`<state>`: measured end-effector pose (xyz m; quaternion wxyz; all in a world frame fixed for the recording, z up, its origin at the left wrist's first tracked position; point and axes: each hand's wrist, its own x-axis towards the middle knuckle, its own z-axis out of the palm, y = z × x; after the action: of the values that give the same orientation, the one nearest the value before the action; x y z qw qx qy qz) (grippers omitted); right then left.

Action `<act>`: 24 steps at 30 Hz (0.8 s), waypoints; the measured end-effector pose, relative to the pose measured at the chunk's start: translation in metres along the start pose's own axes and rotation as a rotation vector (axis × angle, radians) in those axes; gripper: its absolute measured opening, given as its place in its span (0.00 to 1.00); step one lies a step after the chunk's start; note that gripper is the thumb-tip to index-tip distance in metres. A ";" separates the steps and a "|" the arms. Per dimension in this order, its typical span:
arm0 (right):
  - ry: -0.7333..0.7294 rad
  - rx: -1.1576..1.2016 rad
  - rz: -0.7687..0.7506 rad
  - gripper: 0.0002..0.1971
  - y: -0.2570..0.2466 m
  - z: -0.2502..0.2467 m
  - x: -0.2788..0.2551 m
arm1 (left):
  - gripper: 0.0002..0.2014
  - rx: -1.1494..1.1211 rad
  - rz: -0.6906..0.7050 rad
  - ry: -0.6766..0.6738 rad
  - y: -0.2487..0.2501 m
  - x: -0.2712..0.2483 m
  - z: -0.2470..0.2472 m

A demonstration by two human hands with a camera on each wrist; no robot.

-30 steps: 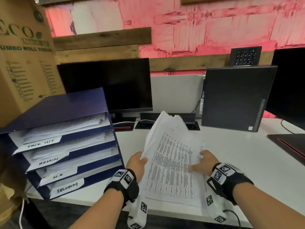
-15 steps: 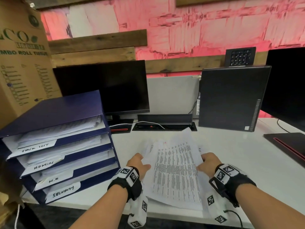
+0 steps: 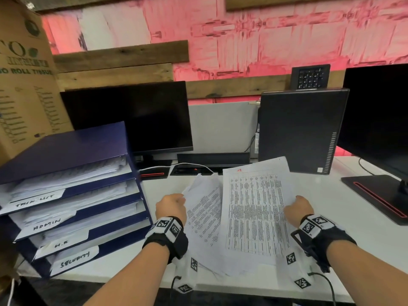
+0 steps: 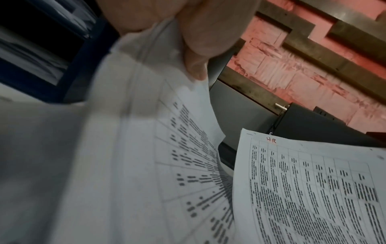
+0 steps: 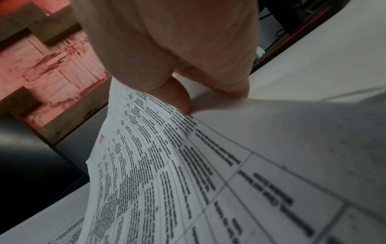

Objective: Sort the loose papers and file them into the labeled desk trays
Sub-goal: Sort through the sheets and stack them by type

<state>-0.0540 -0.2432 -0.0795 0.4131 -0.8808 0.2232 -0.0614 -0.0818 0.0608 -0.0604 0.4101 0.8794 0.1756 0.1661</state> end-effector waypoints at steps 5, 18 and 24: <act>0.022 0.119 0.112 0.10 0.006 -0.008 0.001 | 0.12 -0.034 -0.003 0.085 0.004 0.002 -0.004; -0.038 0.059 0.156 0.15 0.016 -0.009 0.006 | 0.10 0.277 -0.054 -0.319 -0.011 0.008 0.006; -0.028 0.177 0.181 0.11 0.019 -0.014 0.011 | 0.08 0.187 -0.038 -0.203 -0.018 0.013 0.006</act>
<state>-0.0548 -0.2684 -0.0857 0.4962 -0.8179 0.2895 -0.0309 -0.0709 0.0728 -0.0764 0.3448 0.9227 0.1644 0.0514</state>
